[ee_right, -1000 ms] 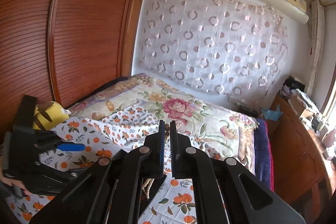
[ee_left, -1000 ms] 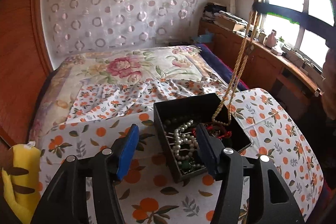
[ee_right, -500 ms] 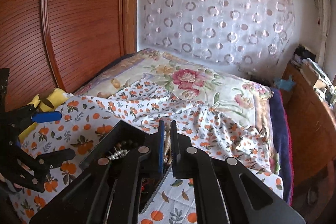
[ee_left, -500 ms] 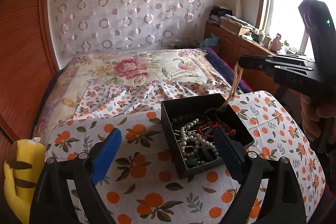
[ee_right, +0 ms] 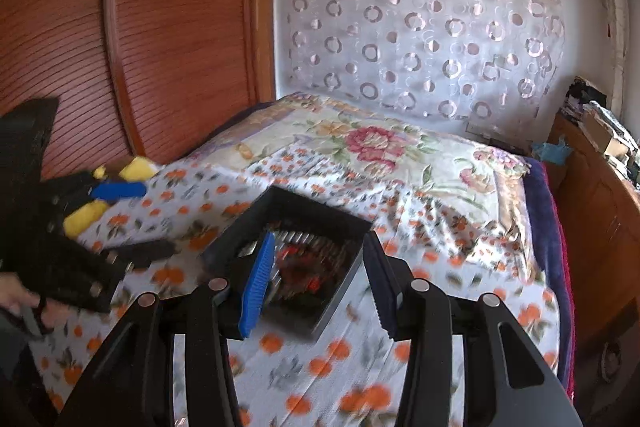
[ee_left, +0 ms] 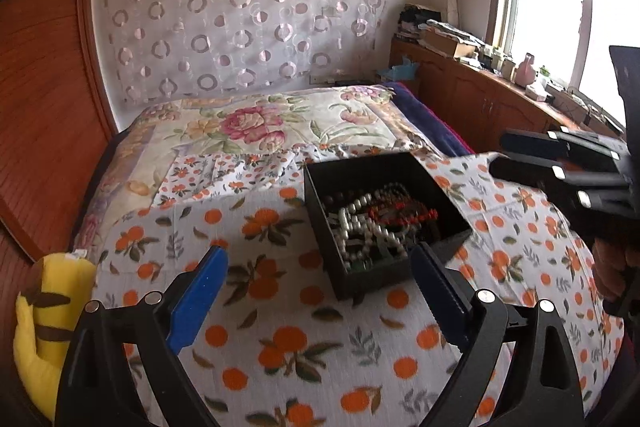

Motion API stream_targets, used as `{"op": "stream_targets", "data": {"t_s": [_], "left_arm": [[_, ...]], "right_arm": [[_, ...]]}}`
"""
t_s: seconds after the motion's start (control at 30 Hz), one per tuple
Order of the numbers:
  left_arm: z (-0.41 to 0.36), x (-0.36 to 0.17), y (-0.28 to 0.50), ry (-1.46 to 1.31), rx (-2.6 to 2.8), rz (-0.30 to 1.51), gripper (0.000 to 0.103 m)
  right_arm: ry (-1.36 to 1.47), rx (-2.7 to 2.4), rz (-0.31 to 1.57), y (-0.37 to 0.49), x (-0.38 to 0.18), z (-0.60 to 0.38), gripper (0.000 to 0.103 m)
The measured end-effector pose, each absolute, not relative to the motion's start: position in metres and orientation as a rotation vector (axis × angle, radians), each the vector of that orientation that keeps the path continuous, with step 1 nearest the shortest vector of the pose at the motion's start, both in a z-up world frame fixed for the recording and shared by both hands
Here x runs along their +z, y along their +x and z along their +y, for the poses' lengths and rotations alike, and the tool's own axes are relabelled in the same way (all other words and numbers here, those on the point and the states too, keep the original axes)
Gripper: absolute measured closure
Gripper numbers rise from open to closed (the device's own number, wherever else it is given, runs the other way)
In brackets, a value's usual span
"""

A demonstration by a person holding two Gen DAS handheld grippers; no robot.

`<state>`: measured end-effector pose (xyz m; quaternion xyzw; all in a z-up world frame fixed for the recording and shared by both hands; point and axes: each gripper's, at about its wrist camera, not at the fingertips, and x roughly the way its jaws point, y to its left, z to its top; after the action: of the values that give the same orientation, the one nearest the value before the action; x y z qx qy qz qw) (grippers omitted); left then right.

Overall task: Organize jewelry
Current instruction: 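Move both tools back to the gold ring and earrings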

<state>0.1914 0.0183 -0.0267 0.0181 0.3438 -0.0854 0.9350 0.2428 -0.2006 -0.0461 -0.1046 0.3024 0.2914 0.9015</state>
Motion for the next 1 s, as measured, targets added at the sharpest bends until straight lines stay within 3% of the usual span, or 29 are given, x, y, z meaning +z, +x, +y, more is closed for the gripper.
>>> {"op": "stream_targets", "data": {"t_s": [0.23,0.63,1.0], "left_arm": [[0.02,-0.051,0.149,0.032,-0.172,0.746,0.013],[0.027,-0.078,0.102,0.017,-0.171,0.82,0.013],[0.019,-0.09,0.078,0.012,-0.196,0.857,0.013]], "right_arm": [[-0.244,0.675,0.702,0.185,-0.087,-0.193,0.055],[-0.33,0.77,0.822,0.137,-0.131,-0.168,0.066],[-0.394,0.775,0.845,0.127,-0.144,-0.164,0.086]]}}
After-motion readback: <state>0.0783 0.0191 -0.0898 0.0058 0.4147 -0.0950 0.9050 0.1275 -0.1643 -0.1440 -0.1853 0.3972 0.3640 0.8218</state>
